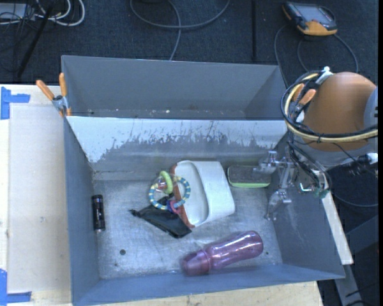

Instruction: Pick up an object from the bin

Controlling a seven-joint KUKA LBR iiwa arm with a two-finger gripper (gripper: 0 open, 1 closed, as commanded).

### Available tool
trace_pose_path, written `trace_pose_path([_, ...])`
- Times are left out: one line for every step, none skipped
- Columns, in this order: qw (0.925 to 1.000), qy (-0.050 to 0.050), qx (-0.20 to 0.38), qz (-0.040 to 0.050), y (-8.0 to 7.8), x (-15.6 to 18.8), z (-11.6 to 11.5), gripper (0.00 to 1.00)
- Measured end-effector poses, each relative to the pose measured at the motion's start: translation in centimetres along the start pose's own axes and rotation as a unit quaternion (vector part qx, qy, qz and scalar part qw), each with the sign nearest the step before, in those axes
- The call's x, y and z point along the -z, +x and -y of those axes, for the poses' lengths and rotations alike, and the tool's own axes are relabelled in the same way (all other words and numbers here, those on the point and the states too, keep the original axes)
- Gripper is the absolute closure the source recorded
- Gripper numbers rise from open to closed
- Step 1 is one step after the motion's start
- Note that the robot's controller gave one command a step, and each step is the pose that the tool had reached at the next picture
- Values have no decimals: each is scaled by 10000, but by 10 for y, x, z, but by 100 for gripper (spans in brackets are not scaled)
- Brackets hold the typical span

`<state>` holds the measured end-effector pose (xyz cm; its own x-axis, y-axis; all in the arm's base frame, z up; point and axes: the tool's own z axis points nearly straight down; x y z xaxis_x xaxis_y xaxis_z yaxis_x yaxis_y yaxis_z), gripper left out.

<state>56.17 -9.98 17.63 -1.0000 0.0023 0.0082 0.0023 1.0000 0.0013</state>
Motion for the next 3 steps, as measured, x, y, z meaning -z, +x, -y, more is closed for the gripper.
trace_pose_path([10000,5,13,36,-2,5,0,0])
trace_pose_path([9992,2,407,42,11,5,8,0])
trace_pose_path([9953,16,971,35,6,0,-4,0])
